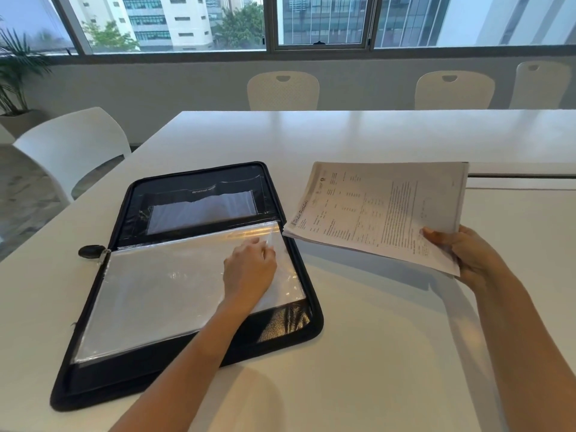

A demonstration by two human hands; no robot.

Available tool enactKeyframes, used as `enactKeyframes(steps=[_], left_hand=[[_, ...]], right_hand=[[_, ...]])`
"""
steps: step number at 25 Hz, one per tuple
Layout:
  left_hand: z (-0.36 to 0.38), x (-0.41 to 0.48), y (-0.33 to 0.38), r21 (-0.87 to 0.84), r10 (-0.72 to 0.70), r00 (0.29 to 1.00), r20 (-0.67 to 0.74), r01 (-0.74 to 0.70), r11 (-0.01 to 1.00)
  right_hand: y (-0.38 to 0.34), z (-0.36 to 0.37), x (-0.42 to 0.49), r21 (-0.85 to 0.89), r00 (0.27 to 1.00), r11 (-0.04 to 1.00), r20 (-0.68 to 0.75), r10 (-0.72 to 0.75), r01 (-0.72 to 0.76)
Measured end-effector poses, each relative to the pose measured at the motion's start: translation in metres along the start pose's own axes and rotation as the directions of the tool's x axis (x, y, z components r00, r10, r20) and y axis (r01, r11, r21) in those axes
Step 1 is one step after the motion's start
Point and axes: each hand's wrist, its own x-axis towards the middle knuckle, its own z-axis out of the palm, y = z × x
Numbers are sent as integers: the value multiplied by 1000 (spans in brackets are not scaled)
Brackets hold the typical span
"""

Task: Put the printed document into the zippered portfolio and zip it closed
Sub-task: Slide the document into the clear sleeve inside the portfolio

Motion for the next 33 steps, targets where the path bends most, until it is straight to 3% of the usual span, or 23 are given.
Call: enactKeyframes(steps=[8,18,23,33], left_hand=[[-33,12,17,204,-35,994,105,13,979],[-27,6,21,233,-55,970,237,-2,972],[-25,4,22,162,-12,961,277,-34,986],[-28,12,21,-106,-25,938,346,66,992]], right_hand=[[1,3,0,-2,999,999,4,-44,44],[-3,24,-13,-126,985,978,59,-162,169],[-6,32,-17,-240,966,938,136,-222,249],[15,16,-27,-266,975,952,200,-99,151]])
